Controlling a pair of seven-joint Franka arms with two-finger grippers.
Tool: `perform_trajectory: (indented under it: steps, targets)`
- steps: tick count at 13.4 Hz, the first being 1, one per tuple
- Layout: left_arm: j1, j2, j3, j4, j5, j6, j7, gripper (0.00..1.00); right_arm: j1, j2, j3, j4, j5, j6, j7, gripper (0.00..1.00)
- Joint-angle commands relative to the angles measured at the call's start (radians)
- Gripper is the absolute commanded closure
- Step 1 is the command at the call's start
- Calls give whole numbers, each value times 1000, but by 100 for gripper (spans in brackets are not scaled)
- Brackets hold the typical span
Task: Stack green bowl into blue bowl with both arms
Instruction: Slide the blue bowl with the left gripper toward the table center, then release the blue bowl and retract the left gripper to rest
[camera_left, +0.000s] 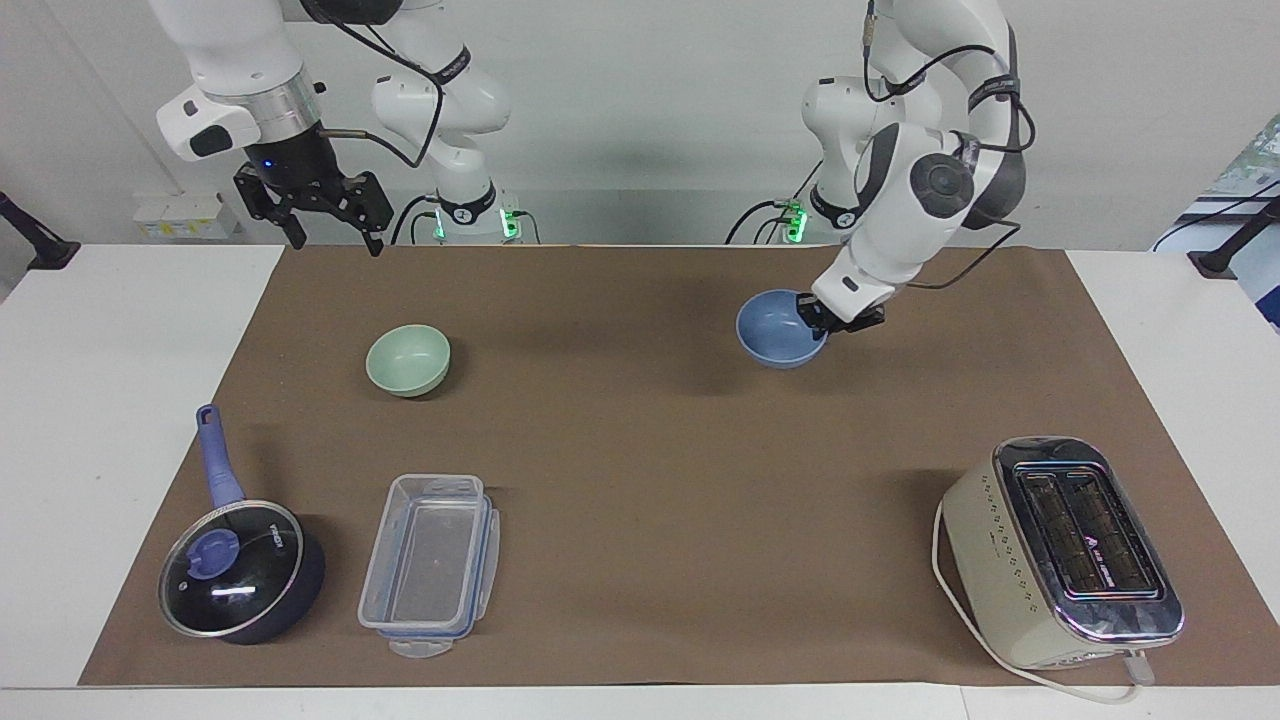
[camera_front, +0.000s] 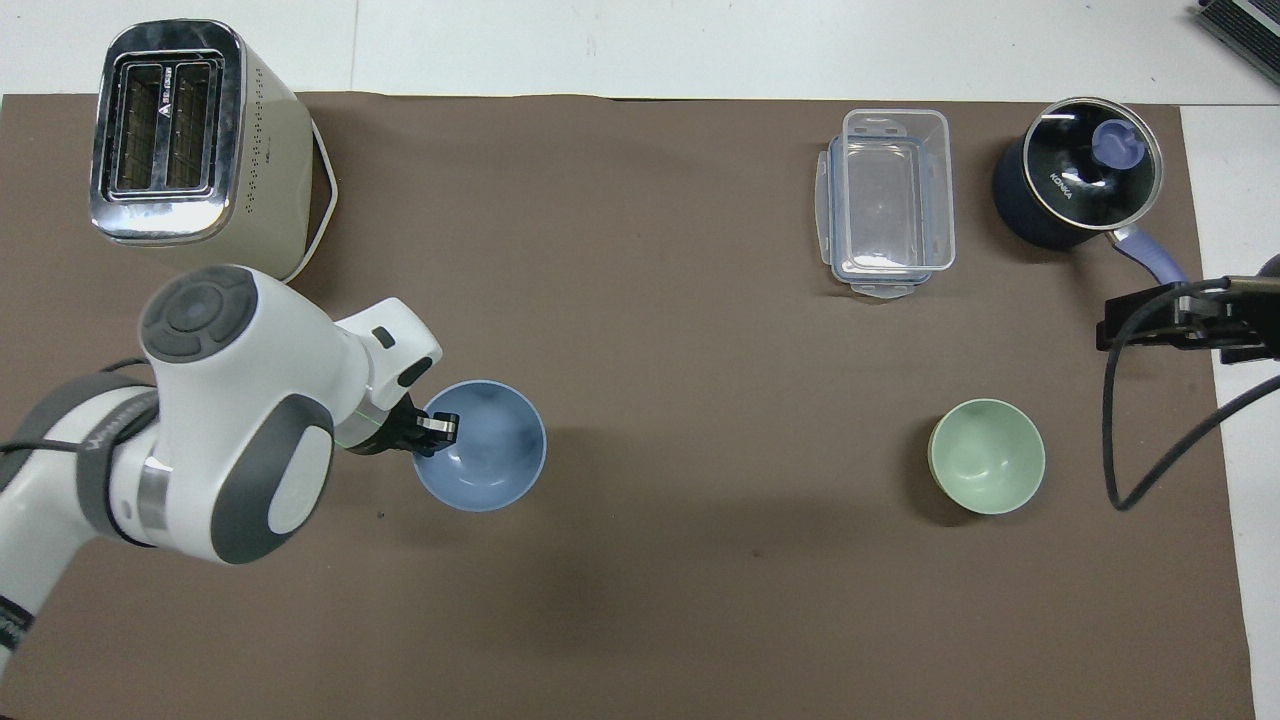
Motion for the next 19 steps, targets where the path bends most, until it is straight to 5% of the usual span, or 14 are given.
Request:
perform_trajectory:
  steps: [1,6,7,8,9,13,19]
  targets:
    - [-105,-28,17,-128,-27,156,-77,100,-3,-13,-5,-14,22,1,8,0]
    - [-222,-31,17,-265,-131,388,-169,100,-3,-13,-5,-14,20,2,5,0]
    - [-235,-32,17,-267,-133,392,-172,94,-3,-13,-6,-14,22,2,5,0]
    - [-237,-32,17,-267,-133,392,-172,32,-3,-13,-8,-14,20,2,5,0]
    - [-237,-31,18,-264,-133,386,-174,0,-3,-13,-12,-14,20,2,5,0]
    - [-184,-32,25,-207,-131,341,-147,0,-3,-13,-12,-12,20,1,6,0]
    - [37,-25,26,41,-58,64,-73,0,-3,-40,-17,-67,22,30,3,0]
